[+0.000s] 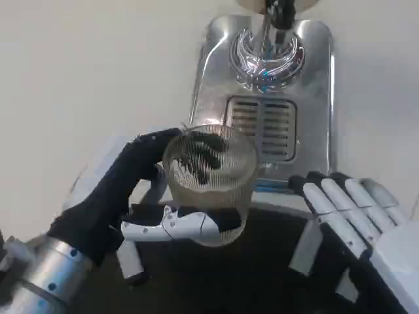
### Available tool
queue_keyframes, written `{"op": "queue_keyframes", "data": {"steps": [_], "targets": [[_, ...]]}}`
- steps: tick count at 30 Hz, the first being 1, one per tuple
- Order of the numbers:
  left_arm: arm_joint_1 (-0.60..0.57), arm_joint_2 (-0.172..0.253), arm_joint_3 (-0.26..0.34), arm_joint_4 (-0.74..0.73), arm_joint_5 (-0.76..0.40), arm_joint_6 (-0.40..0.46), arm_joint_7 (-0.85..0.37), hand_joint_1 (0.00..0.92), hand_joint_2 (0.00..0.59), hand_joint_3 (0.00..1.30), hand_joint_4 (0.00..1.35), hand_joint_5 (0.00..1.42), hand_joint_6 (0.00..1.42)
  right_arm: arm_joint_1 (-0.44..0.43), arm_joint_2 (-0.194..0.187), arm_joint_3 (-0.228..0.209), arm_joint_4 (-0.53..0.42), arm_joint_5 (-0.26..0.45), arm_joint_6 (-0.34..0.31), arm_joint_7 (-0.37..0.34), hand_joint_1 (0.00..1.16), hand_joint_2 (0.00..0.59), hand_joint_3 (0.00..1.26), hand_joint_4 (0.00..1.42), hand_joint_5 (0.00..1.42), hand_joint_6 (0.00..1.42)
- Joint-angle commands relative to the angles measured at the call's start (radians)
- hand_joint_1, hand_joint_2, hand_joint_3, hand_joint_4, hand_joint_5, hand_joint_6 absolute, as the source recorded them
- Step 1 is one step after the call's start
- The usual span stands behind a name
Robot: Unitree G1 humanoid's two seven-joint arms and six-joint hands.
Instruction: Grasp the cup under the faucet to collect the drink, then remove the cup.
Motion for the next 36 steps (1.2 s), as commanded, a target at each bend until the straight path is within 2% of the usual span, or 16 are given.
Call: {"op": "queue_keyframes", "data": {"steps": [1, 12, 16, 21, 24, 31, 36], "targets": [[0.009, -0.005, -0.006, -0.019, -0.014, 0.005, -0.007, 0.776, 0.115, 1.06, 1.27, 1.35, 1.42, 0.032, 0.006, -0.004, -0.013, 0.007, -0.002, -0.001, 0.56, 0.445, 0.03, 0.00, 0.00, 0.00], [0.007, -0.027, 0.003, 0.005, -0.012, 0.018, 0.011, 0.776, 0.115, 1.06, 1.27, 1.35, 1.42, 0.035, 0.015, -0.009, -0.023, 0.012, 0.006, 0.004, 0.56, 0.447, 0.03, 0.00, 0.00, 0.00], [-0.069, -0.046, 0.041, 0.108, -0.013, 0.038, 0.053, 0.776, 0.115, 1.06, 1.27, 1.35, 1.42, 0.056, 0.033, -0.013, -0.033, 0.013, 0.009, -0.006, 0.56, 0.449, 0.03, 0.00, 0.00, 0.00], [-0.170, -0.050, 0.041, 0.231, 0.014, 0.013, 0.091, 0.776, 0.115, 1.06, 1.27, 1.35, 1.42, 0.089, 0.049, -0.032, -0.041, 0.021, -0.001, -0.018, 0.56, 0.459, 0.03, 0.00, 0.00, 0.00], [-0.262, -0.054, 0.015, 0.351, 0.052, -0.038, 0.114, 0.776, 0.115, 1.06, 1.27, 1.36, 1.42, 0.098, 0.054, -0.033, -0.048, 0.025, -0.001, -0.016, 0.55, 0.462, 0.04, 0.00, 0.00, 0.00], [-0.374, -0.070, -0.037, 0.518, 0.116, -0.132, 0.171, 0.776, 0.115, 1.06, 1.27, 1.36, 1.42, 0.095, 0.060, -0.038, -0.051, 0.027, 0.008, -0.009, 0.55, 0.462, 0.04, 0.00, 0.00, 0.00], [-0.467, -0.077, -0.073, 0.673, 0.146, -0.204, 0.205, 0.776, 0.115, 1.06, 1.27, 1.36, 1.42, 0.096, 0.081, -0.020, -0.049, 0.012, 0.015, -0.007, 0.55, 0.462, 0.04, 0.00, 0.00, 0.00]]}}
